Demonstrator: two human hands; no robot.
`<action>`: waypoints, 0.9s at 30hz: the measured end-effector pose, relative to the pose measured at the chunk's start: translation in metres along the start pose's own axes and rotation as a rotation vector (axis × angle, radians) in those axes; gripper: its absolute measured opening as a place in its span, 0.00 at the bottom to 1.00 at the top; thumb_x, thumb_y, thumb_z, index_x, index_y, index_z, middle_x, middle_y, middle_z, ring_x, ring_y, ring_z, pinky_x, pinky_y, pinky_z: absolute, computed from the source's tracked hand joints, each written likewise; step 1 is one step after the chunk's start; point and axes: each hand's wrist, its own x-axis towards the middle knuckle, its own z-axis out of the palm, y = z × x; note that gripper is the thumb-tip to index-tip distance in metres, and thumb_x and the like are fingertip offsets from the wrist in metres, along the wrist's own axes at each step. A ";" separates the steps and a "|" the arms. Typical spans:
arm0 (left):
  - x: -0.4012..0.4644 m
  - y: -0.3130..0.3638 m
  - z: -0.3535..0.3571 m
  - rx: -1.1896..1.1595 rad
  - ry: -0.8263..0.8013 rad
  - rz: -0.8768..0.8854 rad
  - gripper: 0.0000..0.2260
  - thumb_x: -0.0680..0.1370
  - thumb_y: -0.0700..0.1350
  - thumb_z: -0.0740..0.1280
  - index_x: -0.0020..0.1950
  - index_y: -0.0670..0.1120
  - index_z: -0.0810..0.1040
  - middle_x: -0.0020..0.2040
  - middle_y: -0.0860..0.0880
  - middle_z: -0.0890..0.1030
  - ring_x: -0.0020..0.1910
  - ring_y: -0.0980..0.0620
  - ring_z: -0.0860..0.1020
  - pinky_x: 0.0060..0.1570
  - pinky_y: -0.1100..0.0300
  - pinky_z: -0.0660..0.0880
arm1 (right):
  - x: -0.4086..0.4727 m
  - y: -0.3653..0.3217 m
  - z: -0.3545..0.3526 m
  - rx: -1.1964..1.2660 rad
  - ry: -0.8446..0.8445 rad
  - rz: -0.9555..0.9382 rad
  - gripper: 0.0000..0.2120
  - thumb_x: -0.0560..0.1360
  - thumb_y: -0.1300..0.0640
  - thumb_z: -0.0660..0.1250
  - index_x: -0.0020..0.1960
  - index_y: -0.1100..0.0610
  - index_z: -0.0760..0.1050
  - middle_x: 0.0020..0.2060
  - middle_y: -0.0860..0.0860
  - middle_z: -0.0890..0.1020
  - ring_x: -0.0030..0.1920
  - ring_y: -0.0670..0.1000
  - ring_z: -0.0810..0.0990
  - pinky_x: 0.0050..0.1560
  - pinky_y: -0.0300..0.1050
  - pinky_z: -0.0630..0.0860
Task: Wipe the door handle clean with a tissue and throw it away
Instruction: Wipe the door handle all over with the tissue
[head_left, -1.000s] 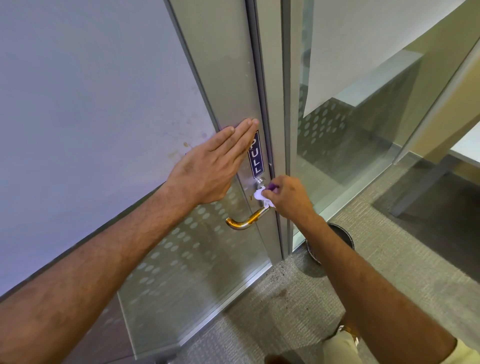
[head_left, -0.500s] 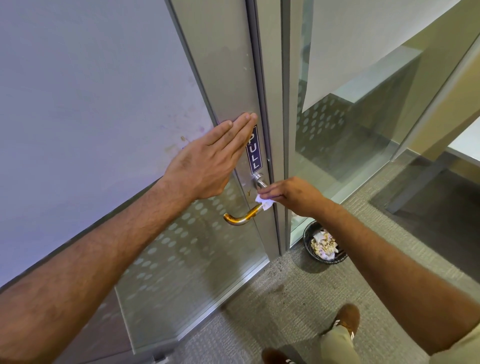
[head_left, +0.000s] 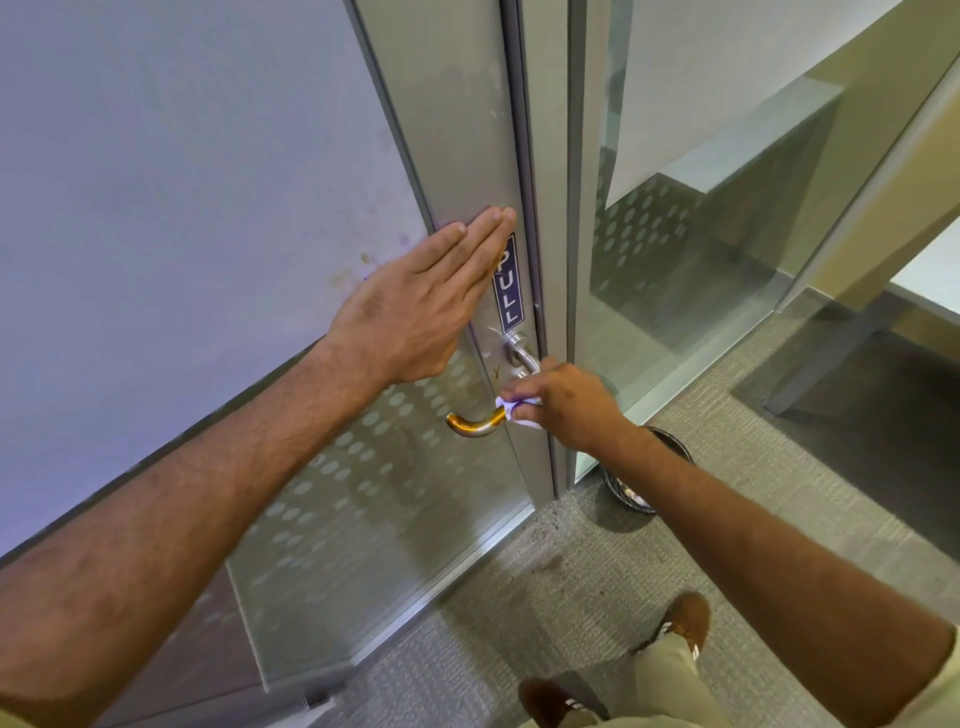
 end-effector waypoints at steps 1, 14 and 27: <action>0.000 0.000 0.000 0.003 0.001 -0.001 0.35 0.81 0.49 0.50 0.84 0.31 0.48 0.84 0.35 0.47 0.84 0.40 0.49 0.83 0.48 0.48 | -0.001 -0.005 0.004 -0.045 0.021 -0.032 0.11 0.73 0.47 0.71 0.55 0.47 0.83 0.46 0.52 0.83 0.47 0.50 0.75 0.47 0.49 0.74; 0.000 0.001 0.002 -0.023 0.010 0.011 0.35 0.81 0.48 0.49 0.84 0.31 0.48 0.85 0.35 0.48 0.84 0.40 0.50 0.83 0.48 0.53 | -0.009 -0.067 0.059 -0.304 0.015 -0.014 0.20 0.62 0.62 0.79 0.53 0.55 0.82 0.45 0.49 0.87 0.48 0.49 0.85 0.76 0.48 0.32; 0.000 0.001 0.001 -0.004 0.004 0.013 0.35 0.81 0.48 0.48 0.84 0.31 0.46 0.84 0.35 0.46 0.84 0.40 0.49 0.83 0.48 0.50 | 0.011 -0.110 0.044 -0.289 -0.112 0.068 0.14 0.69 0.73 0.67 0.52 0.60 0.80 0.43 0.57 0.83 0.47 0.57 0.81 0.57 0.49 0.76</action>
